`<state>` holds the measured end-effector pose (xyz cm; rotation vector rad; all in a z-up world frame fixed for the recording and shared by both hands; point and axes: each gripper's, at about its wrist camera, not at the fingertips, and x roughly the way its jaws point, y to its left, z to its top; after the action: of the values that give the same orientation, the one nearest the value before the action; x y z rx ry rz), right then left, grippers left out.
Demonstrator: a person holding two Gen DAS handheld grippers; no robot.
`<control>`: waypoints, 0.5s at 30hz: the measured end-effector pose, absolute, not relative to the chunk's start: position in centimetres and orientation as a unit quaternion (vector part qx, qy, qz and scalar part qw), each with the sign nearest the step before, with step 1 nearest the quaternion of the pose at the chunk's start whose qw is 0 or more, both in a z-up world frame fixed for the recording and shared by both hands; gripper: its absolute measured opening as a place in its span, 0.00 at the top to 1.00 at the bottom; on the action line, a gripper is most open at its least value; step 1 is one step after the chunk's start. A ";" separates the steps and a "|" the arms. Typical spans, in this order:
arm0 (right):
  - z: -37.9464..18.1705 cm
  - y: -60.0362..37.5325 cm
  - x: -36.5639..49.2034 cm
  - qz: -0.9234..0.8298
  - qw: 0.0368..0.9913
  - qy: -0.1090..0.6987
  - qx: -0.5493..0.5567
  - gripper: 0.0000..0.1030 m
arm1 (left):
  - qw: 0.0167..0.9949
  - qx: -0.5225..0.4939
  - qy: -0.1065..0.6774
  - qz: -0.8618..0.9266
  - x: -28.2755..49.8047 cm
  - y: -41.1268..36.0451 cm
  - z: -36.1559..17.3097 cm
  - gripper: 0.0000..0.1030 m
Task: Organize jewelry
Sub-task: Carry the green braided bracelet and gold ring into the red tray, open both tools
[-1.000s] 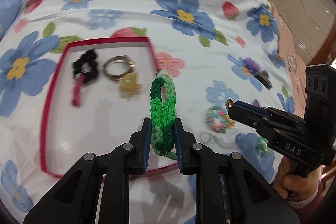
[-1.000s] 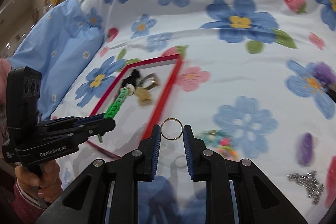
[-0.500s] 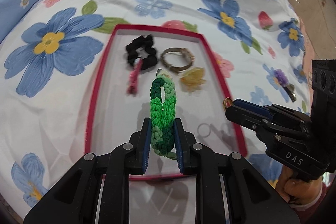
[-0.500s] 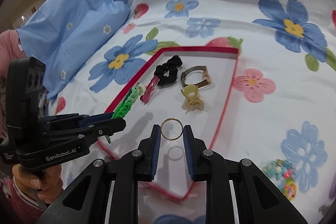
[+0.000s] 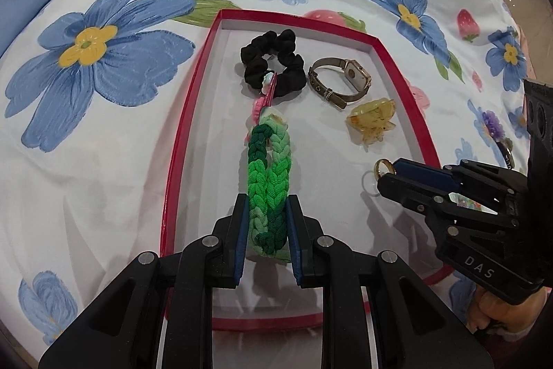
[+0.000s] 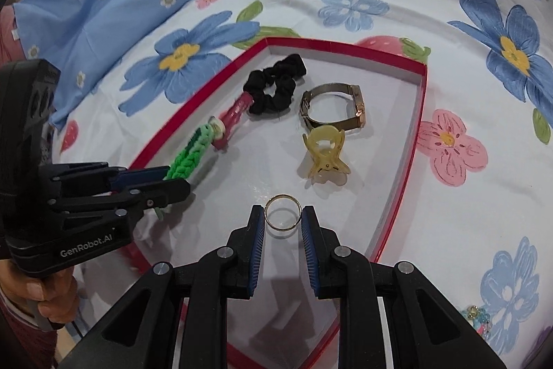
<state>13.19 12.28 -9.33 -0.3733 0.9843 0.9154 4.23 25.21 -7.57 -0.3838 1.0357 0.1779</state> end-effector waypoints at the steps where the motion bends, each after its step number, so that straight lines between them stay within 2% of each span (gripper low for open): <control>1: -9.5 12.4 13.2 0.420 0.766 0.454 -0.175 0.79 | 0.847 -0.181 0.493 0.085 4.3 25.2 -7.6 0.81; 11: -10.2 12.9 13.5 0.421 0.758 0.461 -0.187 0.78 | 0.844 -0.171 0.499 0.091 4.6 25.0 -8.1 0.79; 15: -10.2 12.7 13.6 0.422 0.758 0.465 -0.176 0.77 | 0.844 -0.169 0.500 0.095 4.6 25.0 -8.1 0.76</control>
<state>13.64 12.69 -10.16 -0.3829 1.0120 0.9193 4.64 24.96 -8.05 -0.3563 1.0561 0.2011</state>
